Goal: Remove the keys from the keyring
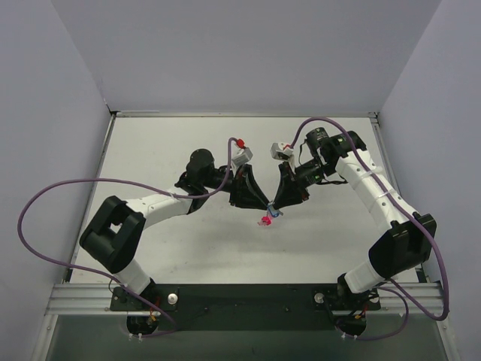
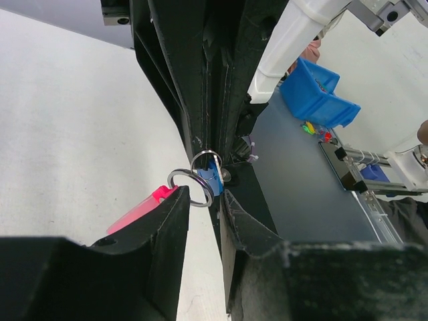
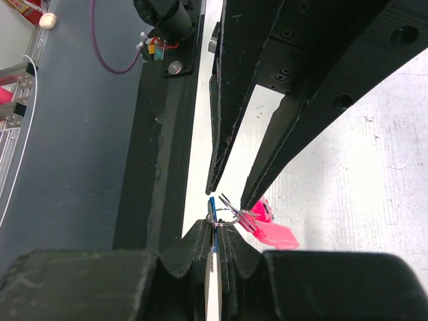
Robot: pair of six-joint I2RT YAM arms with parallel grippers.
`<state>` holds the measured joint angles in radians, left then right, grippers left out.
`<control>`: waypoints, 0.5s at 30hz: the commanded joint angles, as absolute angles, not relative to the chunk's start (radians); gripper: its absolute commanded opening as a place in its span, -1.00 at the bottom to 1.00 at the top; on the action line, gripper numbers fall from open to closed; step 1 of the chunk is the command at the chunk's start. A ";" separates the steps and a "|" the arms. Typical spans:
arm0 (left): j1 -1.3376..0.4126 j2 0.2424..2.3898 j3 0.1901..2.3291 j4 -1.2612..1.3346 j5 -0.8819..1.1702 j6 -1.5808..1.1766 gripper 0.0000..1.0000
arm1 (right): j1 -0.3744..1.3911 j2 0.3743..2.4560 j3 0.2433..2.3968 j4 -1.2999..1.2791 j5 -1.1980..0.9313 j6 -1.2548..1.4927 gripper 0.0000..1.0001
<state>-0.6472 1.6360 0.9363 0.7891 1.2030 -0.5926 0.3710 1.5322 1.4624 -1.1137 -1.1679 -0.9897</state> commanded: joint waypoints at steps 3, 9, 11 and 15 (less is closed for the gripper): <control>-0.657 1.643 0.982 0.827 1.229 -0.589 -0.31 | 0.382 1.526 1.496 -1.160 -1.227 -1.040 -1.00; -0.660 1.649 0.985 0.821 1.230 -0.589 -0.45 | 0.380 1.528 1.493 -1.160 -1.226 -1.045 -1.00; -0.660 1.652 0.988 0.821 1.232 -0.589 -0.49 | 0.382 1.525 1.493 -1.160 -1.226 -1.045 -1.00; -0.664 1.654 0.989 0.819 1.233 -0.589 -0.58 | 0.382 1.525 1.494 -1.160 -1.224 -1.046 -1.00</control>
<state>-0.6548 1.6444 0.9474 0.7891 1.2217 -0.5987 0.3748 1.5318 1.4624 -1.1225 -1.1664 -1.0012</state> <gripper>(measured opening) 0.224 0.077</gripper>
